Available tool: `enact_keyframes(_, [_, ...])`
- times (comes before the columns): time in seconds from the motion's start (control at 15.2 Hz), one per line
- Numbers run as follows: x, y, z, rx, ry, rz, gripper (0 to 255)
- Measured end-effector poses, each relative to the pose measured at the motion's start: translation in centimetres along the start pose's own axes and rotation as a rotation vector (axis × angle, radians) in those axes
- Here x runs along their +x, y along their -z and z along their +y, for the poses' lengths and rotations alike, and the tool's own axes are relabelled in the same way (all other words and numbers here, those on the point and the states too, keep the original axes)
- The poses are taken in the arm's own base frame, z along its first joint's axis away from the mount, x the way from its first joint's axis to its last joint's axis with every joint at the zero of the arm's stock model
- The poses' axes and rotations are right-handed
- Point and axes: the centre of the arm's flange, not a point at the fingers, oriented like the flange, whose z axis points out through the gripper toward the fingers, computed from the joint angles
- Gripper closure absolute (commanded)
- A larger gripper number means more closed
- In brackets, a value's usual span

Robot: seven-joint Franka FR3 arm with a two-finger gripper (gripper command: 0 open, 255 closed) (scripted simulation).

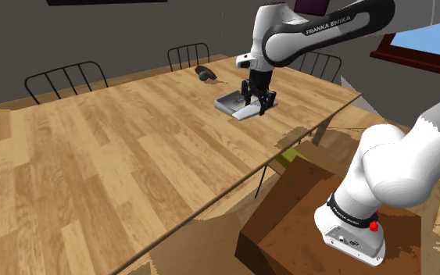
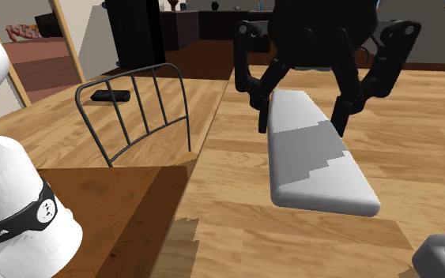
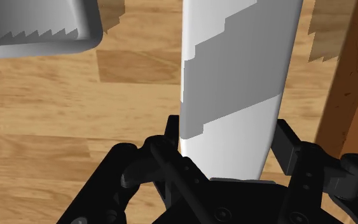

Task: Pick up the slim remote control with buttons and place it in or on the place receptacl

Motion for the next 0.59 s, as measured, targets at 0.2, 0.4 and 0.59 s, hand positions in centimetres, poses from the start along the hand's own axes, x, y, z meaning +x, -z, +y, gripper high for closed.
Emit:
enact_keyframes(0.2, [-2.2,0.2,3.2,0.001,-0.001,0.000,255])
enact_keyframes(0.4, [-4.3,0.2,6.4,0.001,-0.001,0.000,255])
enact_keyframes(0.59, [-6.2,0.3,10.1,0.001,-0.001,0.000,255])
